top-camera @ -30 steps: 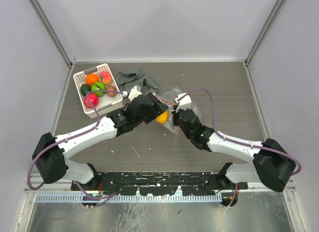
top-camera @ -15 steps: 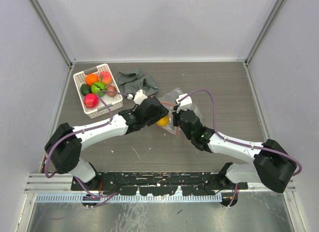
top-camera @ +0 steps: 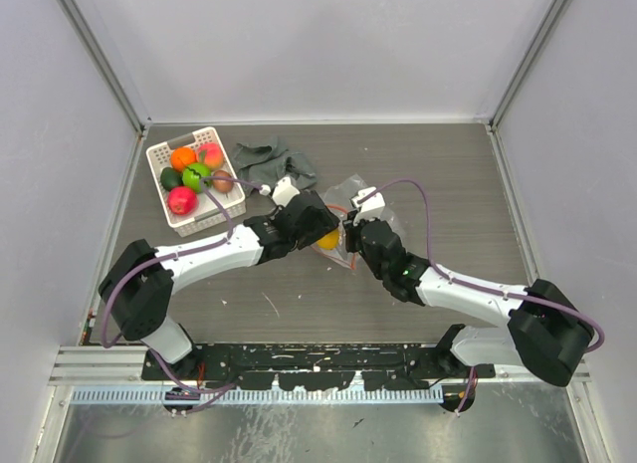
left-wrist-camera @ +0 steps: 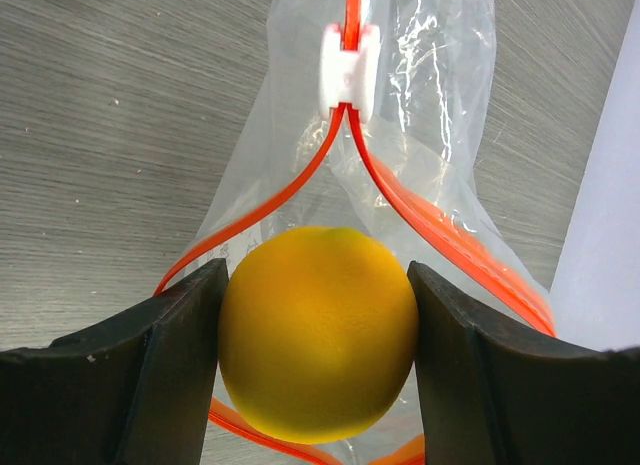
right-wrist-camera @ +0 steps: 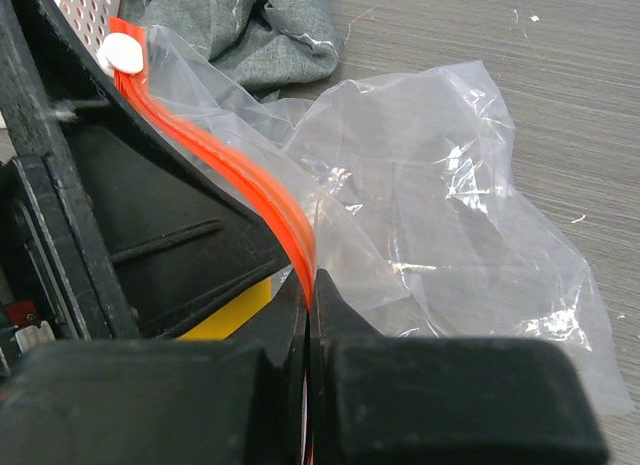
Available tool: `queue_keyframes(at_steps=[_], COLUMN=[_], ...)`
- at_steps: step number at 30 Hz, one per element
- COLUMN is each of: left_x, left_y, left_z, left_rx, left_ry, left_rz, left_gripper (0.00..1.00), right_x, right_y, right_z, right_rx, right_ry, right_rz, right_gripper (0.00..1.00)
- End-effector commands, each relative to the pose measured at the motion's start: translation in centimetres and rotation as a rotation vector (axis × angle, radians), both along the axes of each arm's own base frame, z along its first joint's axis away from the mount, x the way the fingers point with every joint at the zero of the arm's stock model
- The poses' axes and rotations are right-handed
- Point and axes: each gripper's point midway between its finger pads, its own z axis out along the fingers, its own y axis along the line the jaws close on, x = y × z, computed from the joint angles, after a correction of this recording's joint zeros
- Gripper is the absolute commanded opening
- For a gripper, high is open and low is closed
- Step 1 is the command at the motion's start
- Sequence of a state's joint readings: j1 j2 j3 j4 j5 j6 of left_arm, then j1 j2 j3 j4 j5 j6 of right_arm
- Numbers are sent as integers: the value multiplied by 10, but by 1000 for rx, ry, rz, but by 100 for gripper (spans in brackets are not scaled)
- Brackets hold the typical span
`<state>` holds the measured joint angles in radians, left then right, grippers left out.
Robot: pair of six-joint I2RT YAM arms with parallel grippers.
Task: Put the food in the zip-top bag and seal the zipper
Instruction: Place the fake fruit in the zipper food storage bag.
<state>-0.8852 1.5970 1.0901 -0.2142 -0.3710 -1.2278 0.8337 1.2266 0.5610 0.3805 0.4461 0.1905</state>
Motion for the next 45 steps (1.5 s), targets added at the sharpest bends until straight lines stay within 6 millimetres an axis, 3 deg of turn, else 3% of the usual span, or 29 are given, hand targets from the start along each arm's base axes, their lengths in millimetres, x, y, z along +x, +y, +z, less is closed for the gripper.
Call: queue_keyframes(at_steps=[1, 16, 25, 30, 38, 41, 45], left_x=[7, -7, -13, -23, -32, -28, -19], left_y=[-1, 6, 13, 34, 71, 92, 133], left_z=[31, 40, 59, 65, 56, 52, 61], left_rx=[-21, 2, 13, 63, 157, 203, 245], left_ry=[-76, -79, -98, -101, -96, -79, -67], left_rz=[2, -52, -81, -76, -47, -24, 30], left_gripper=[53, 80, 83, 82, 81, 81, 81], right_x=[4, 5, 5, 5, 5, 4, 5], right_y=[3, 3, 3, 3, 2, 1, 0], right_z=[28, 27, 26, 26, 28, 29, 28], right_rx=[85, 82, 79, 81, 83, 87, 85], right_ry=[-65, -62, -62, -61, -64, -69, -68], right_rz=[-9, -11, -12, -10, -14, -17, -21], right_gripper=[1, 1, 0, 0, 0, 0, 0])
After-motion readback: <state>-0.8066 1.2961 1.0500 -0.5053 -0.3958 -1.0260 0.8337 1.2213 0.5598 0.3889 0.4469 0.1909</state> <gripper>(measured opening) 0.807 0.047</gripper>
